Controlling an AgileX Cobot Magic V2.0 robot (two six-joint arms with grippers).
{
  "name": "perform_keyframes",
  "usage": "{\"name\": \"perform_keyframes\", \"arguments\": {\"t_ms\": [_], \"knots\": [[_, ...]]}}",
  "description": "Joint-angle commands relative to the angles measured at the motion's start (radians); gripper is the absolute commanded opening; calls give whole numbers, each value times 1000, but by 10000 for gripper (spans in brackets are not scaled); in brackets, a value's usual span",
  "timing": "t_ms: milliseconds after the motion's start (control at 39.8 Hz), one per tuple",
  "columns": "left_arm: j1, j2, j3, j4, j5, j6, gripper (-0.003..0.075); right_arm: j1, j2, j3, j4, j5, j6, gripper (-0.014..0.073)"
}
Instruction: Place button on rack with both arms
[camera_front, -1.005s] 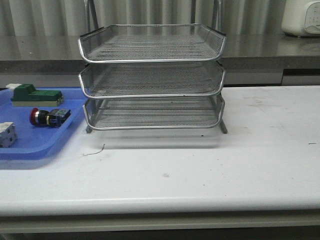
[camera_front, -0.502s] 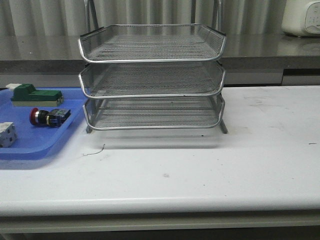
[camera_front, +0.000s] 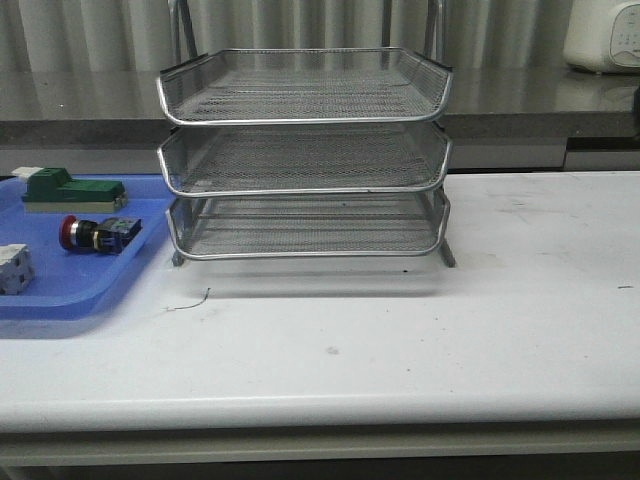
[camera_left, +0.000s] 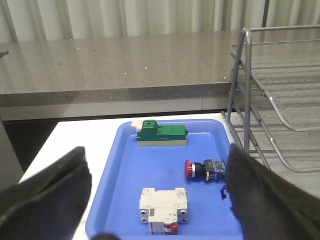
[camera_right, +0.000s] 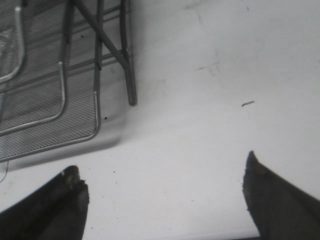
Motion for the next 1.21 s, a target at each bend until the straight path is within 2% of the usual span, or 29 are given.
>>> {"name": "perform_keyframes", "arguments": {"t_ms": [0, 100, 176, 427, 578, 728, 1055, 1180], "knots": [[1, 13, -34, 2, -74, -1, 522, 9, 119, -94, 103, -43, -50, 628], [1, 13, -34, 2, -74, -1, 522, 37, 226, -156, 241, -10, -149, 537], [1, 13, -34, 2, -74, -1, 522, 55, 298, -204, 399, 33, -265, 480], [1, 13, -34, 2, -76, -1, 522, 60, 470, -267, 1040, 178, -782, 475], [1, 13, -34, 2, -76, -1, 522, 60, 537, -270, 1261, 257, -958, 454], [1, 13, -34, 2, -76, -1, 522, 60, 589, -270, 1333, 294, -1005, 366], [1, 13, -34, 2, -76, -1, 522, 60, 674, -341, 1362, 350, -1022, 356], [1, 13, -34, 2, -76, -1, 522, 60, 693, -365, 1364, 352, -1022, 314]]}}
